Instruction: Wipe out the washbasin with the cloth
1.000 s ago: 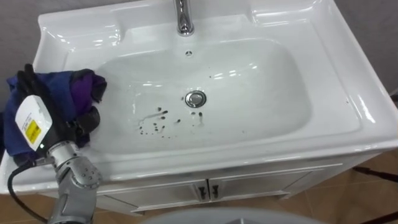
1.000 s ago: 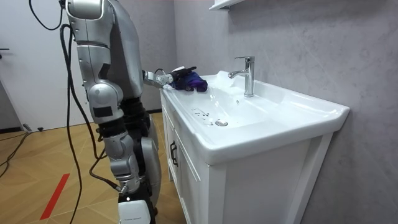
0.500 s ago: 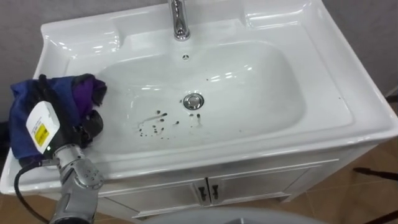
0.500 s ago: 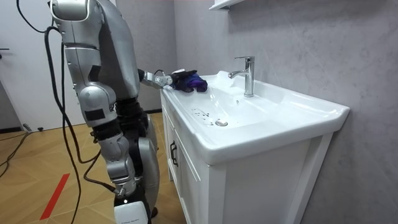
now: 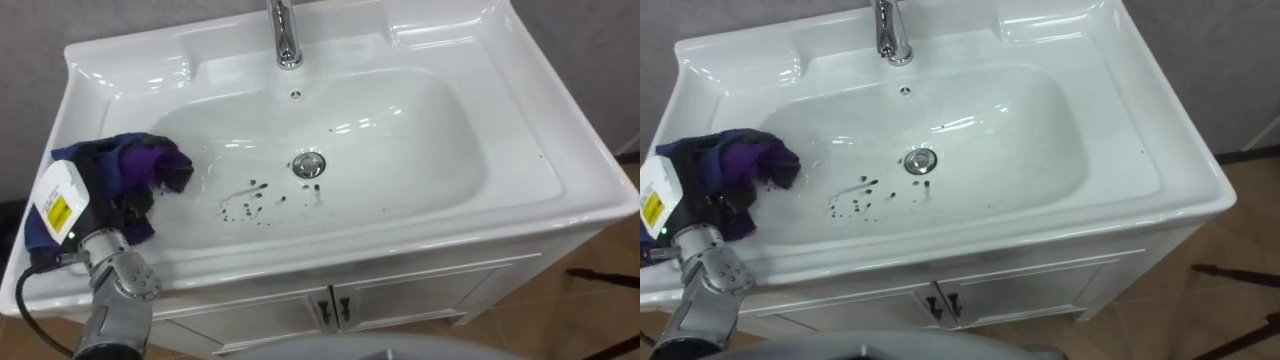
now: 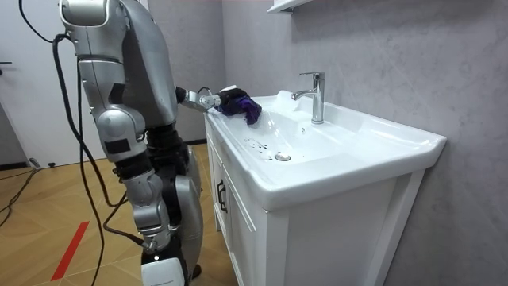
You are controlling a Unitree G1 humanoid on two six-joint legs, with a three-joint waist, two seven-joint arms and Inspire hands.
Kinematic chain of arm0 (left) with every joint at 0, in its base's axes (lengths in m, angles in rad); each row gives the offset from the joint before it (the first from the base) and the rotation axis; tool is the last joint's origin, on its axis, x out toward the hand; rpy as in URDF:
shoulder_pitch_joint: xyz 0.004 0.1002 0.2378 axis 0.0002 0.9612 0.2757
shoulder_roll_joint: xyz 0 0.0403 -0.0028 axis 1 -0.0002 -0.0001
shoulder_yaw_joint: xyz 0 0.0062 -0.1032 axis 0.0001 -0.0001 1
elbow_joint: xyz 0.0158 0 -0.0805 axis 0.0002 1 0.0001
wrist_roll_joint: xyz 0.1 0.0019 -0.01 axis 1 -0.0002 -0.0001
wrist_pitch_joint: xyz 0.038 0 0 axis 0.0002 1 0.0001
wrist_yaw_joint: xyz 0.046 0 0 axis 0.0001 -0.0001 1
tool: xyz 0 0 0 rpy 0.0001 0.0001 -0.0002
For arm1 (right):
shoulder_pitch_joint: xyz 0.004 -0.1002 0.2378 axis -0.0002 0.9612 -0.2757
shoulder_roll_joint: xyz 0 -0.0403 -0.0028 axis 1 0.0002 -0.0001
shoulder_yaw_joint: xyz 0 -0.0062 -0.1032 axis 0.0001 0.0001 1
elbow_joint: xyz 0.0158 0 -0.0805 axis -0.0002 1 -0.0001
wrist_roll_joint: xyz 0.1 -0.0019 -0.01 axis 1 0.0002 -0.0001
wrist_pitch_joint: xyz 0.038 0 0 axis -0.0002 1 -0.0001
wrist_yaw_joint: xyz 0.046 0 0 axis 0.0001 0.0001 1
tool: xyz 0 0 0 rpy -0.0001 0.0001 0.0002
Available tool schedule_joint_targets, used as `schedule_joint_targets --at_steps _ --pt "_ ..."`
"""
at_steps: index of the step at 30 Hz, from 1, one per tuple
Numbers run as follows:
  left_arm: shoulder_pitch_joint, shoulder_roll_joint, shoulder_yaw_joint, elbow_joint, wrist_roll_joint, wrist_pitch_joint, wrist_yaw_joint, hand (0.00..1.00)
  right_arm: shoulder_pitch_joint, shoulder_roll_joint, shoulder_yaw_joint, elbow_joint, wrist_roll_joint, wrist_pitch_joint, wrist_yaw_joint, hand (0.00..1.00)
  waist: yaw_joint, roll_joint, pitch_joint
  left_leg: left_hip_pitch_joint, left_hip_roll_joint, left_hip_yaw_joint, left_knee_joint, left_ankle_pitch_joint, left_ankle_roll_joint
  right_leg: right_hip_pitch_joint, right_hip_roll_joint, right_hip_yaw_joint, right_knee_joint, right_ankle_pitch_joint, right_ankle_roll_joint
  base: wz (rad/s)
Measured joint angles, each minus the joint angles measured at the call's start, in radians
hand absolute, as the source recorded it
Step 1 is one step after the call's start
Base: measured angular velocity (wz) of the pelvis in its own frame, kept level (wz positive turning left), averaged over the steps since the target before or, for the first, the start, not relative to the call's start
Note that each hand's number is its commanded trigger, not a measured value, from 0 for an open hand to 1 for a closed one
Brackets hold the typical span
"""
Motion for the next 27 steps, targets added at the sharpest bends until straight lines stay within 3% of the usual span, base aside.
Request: schedule_joint_targets --at_steps 8,27 --pt "-0.002 0.009 0.037 0.003 -0.002 0.002 0.001 1.00 0.000 0.000 0.000 0.000 -0.001 0.003 0.000 0.00 0.000 0.000 0.0001 0.006 0.000 0.006 -0.010 0.000 0.000 0.001 0.000 0.001 -0.003 0.000 0.000 0.00" --pt "-0.021 -0.006 0.052 0.020 -0.038 0.001 0.002 1.00 -0.002 0.002 0.000 -0.017 -0.028 0.006 -0.022 0.00 0.001 0.002 0.0012 0.009 0.000 0.008 -0.012 0.000 0.000 0.002 -0.001 0.001 -0.002 -0.001 0.001 0.00"
